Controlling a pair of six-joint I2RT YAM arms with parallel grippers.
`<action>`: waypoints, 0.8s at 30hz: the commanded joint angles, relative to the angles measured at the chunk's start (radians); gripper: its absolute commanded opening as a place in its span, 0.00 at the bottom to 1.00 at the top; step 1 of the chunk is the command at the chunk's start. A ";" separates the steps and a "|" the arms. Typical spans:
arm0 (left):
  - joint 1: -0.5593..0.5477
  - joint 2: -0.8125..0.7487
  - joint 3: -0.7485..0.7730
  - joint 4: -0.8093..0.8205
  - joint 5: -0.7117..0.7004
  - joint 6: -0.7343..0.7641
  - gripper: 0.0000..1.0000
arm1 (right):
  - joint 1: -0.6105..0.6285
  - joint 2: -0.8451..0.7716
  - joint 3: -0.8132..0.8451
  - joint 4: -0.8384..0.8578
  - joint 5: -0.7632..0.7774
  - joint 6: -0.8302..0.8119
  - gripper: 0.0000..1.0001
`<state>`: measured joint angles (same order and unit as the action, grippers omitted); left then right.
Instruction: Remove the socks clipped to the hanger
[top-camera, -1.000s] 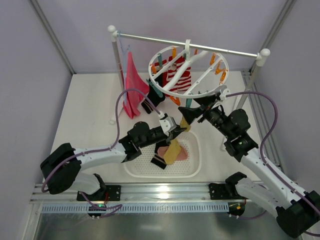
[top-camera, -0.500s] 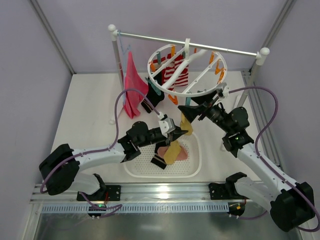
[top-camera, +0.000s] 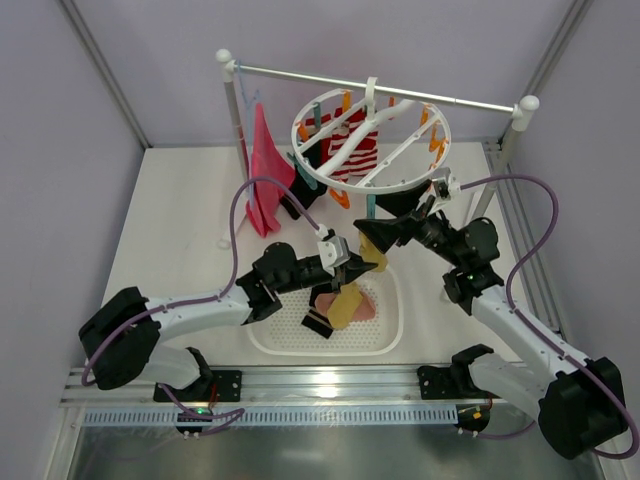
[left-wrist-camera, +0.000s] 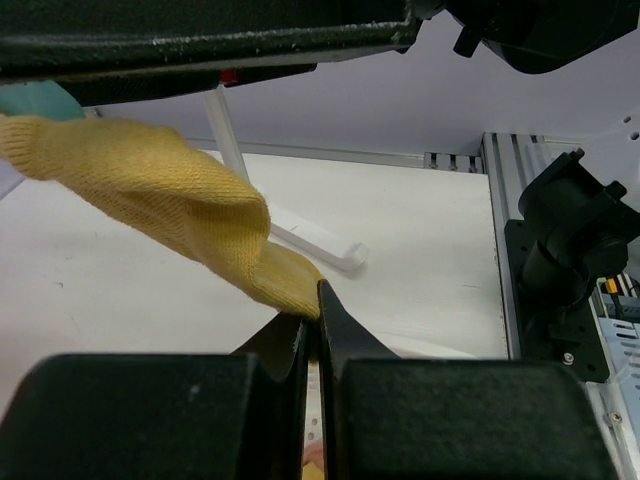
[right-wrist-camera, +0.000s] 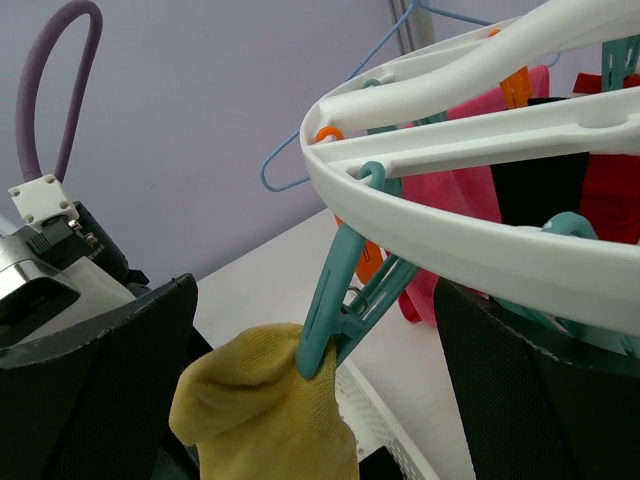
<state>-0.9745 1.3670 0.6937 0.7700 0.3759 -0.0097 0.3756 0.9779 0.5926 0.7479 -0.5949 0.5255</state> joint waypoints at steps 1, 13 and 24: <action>0.002 0.007 0.024 0.038 0.061 -0.024 0.00 | -0.004 0.022 0.024 0.093 -0.034 0.030 1.00; 0.002 0.006 0.013 0.052 0.095 -0.030 0.00 | -0.009 0.085 0.019 0.198 -0.059 0.080 1.00; 0.000 0.027 0.023 0.066 0.126 -0.038 0.00 | -0.010 0.107 0.001 0.272 -0.045 0.114 0.73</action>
<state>-0.9730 1.3827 0.6937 0.7979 0.4500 -0.0269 0.3698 1.0786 0.5922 0.9207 -0.6399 0.6266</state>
